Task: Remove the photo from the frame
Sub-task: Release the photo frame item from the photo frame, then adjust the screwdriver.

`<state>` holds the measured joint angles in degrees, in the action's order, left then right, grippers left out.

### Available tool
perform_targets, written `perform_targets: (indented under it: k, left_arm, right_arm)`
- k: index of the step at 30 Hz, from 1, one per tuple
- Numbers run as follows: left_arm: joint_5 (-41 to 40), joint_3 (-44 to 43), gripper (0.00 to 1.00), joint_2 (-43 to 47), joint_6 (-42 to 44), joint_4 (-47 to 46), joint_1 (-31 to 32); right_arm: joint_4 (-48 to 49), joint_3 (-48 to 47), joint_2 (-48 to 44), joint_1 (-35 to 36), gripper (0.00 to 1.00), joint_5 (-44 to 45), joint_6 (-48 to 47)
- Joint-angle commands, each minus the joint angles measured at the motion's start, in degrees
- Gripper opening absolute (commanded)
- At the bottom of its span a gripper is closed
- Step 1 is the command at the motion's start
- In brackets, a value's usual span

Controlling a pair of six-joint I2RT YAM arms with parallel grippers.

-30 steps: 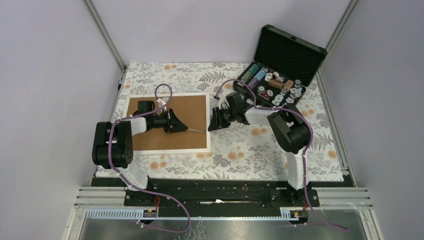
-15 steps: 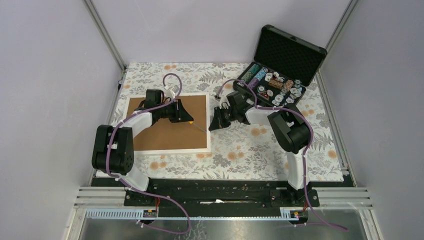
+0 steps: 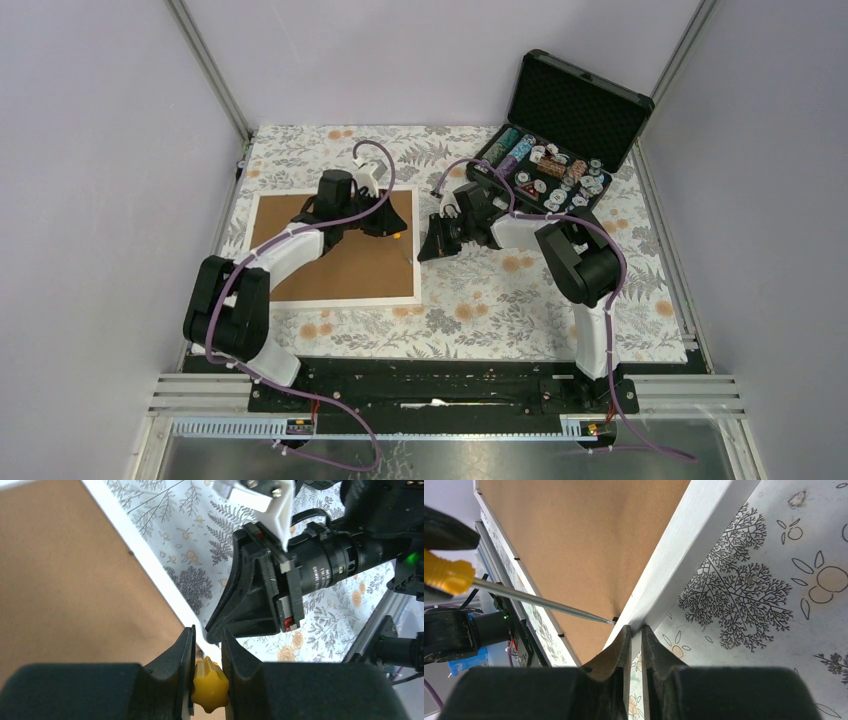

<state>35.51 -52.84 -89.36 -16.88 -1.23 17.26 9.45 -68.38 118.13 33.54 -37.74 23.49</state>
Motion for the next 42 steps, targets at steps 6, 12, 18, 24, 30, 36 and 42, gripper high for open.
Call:
perform_targets:
  k: [6, 12, 18, 24, 30, 36, 42]
  left_arm:
    - [10.2, 1.1, 0.0, 0.6, -7.4, 4.3, 8.8]
    - [12.2, 2.7, 0.0, 4.8, -11.0, 7.4, -1.9]
    - [16.2, 3.6, 0.0, 8.7, -15.1, 8.8, -10.4]
    - [17.7, 5.0, 0.0, 10.7, -18.7, 7.6, -12.0]
    - [19.6, 4.4, 0.0, 12.5, -21.8, 6.2, -12.7]
    - [24.5, 5.2, 0.0, 14.8, -22.9, 5.7, -13.3]
    - [28.0, 0.6, 0.2, 15.5, -8.8, 20.8, -14.2]
  right_arm:
    - [1.5, 1.7, 4.5, 3.9, 0.06, 1.7, -1.1]
    - [-0.1, 1.6, 0.1, 2.9, 0.24, 2.1, -4.5]
    - [-2.5, -0.5, -9.1, 1.6, 0.57, -1.1, -14.3]
    - [-11.1, -7.6, -14.0, 5.8, 0.74, -3.6, -24.0]
    - [-15.8, -10.4, -14.7, 12.6, 0.77, 0.8, -31.4]
    - [-19.1, -13.4, -12.6, 14.4, 0.53, 5.0, -35.4]
    - [-20.6, -12.0, -14.5, 14.4, 0.0, 1.3, -40.2]
